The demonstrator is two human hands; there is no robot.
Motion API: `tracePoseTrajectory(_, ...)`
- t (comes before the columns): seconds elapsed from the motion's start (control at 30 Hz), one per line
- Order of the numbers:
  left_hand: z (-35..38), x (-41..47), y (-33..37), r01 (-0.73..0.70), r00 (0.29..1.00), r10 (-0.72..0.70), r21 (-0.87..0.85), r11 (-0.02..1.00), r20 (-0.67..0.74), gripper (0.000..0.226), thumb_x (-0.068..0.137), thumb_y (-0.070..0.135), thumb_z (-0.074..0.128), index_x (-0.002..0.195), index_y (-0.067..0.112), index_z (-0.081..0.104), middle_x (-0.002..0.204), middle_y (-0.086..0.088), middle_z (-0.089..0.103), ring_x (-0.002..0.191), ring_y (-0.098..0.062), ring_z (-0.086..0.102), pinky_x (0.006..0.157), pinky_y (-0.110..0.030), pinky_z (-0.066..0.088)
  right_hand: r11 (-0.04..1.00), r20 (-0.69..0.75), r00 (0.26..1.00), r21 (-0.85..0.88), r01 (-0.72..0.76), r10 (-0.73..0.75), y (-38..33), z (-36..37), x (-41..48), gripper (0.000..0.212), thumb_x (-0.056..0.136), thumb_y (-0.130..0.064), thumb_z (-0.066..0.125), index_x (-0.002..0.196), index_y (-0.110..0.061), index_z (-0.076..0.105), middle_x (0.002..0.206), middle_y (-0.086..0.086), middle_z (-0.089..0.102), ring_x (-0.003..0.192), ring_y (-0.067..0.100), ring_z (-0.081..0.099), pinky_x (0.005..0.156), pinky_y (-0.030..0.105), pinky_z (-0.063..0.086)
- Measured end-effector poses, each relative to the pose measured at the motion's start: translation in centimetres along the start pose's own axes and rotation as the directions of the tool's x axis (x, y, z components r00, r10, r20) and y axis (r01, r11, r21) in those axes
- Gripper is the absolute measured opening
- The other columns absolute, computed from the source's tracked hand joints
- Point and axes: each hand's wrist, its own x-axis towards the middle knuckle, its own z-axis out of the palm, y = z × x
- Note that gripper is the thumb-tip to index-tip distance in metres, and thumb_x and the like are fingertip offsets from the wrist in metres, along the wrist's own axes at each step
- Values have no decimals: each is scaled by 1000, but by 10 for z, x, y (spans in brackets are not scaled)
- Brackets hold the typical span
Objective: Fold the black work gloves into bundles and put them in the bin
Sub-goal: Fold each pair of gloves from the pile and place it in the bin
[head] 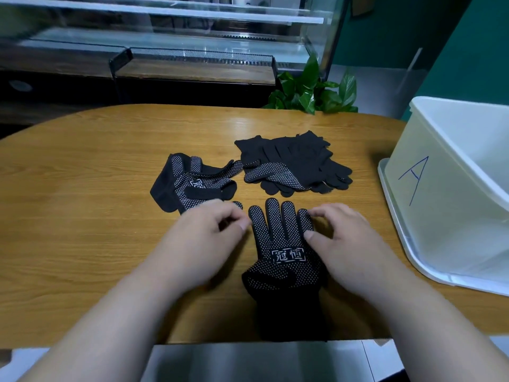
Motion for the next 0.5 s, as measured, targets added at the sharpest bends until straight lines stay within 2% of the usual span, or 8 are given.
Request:
tracePoseTrajectory(0.1, -7, 29, 8, 78, 995, -86, 142, 987, 52, 5, 90, 30, 66, 86, 30, 69, 79, 17, 66, 70, 3, 57, 58, -7, 36, 996, 8, 998, -62, -59, 60, -2, -8, 28, 38, 95, -37, 60, 132, -31, 58, 135, -6, 52, 124, 17, 49, 99, 29, 38)
tracePoseTrajectory(0.17, -7, 47, 14, 89, 989, -111, 202, 975, 102, 2, 90, 29, 67, 89, 31, 67, 84, 16, 67, 73, 1, 58, 63, -13, 39, 990, 39, 996, -122, -73, 78, -6, -15, 46, 33, 92, -38, 63, 125, -32, 60, 128, -5, 57, 111, 18, 54, 88, 29, 42)
tracePoseTrajectory(0.23, -6, 64, 19, 78, 976, -129, 268, 960, 176, 6, 90, 29, 69, 95, 30, 67, 95, 11, 68, 85, -9, 61, 72, -19, 41, 983, 128, 989, -174, -56, 79, -11, -21, 62, 29, 90, -39, 66, 118, -32, 61, 118, -7, 60, 101, 16, 53, 81, 27, 40)
tracePoseTrajectory(0.37, 1, 86, 30, 25, 930, -175, 419, 907, 324, 28, 87, 35, 74, 111, 23, 67, 108, 4, 67, 100, -17, 60, 85, -23, 46, 969, 265, 962, -249, 6, 62, -16, -27, 84, 26, 83, -38, 76, 104, -30, 62, 101, -7, 62, 91, 15, 56, 76, 29, 45)
tracePoseTrajectory(0.5, 5, 95, 34, -23, 887, -198, 469, 883, 417, 35, 83, 37, 77, 110, 17, 68, 99, -1, 68, 93, -21, 61, 82, -28, 49, 940, 396, 916, -333, 76, 66, -24, -31, 95, 26, 82, -33, 79, 103, -22, 68, 96, -1, 66, 91, 19, 60, 76, 31, 48)
